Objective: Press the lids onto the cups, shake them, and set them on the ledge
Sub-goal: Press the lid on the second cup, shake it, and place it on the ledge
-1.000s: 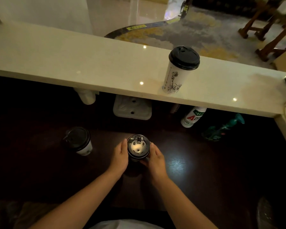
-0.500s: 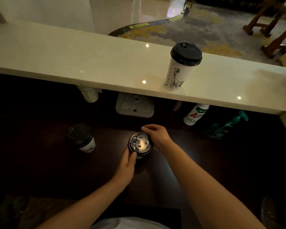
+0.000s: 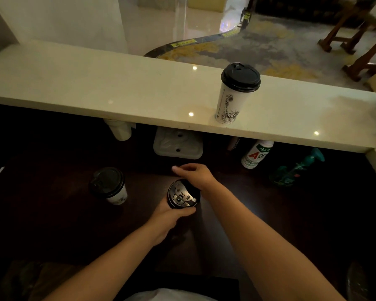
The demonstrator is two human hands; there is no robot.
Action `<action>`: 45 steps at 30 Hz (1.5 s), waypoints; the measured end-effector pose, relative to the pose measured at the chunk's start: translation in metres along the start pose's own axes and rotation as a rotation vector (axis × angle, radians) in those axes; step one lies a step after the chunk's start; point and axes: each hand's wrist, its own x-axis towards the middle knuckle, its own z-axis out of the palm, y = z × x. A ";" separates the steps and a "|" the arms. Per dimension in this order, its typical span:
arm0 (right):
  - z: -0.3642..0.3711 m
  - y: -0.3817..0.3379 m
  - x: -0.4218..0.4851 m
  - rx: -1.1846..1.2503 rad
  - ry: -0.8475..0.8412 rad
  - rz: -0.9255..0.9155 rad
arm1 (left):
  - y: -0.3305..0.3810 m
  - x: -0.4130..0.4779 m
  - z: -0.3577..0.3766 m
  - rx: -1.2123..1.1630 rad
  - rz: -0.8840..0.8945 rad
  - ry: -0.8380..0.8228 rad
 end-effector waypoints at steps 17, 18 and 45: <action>0.018 0.091 -0.061 0.595 0.151 0.132 | -0.008 0.024 -0.004 0.044 0.138 0.240; 0.021 0.093 -0.061 0.596 0.167 0.121 | -0.008 0.023 -0.003 0.052 0.163 0.243; -0.002 0.006 0.016 -0.169 0.017 0.136 | -0.006 0.009 0.016 0.224 0.139 0.097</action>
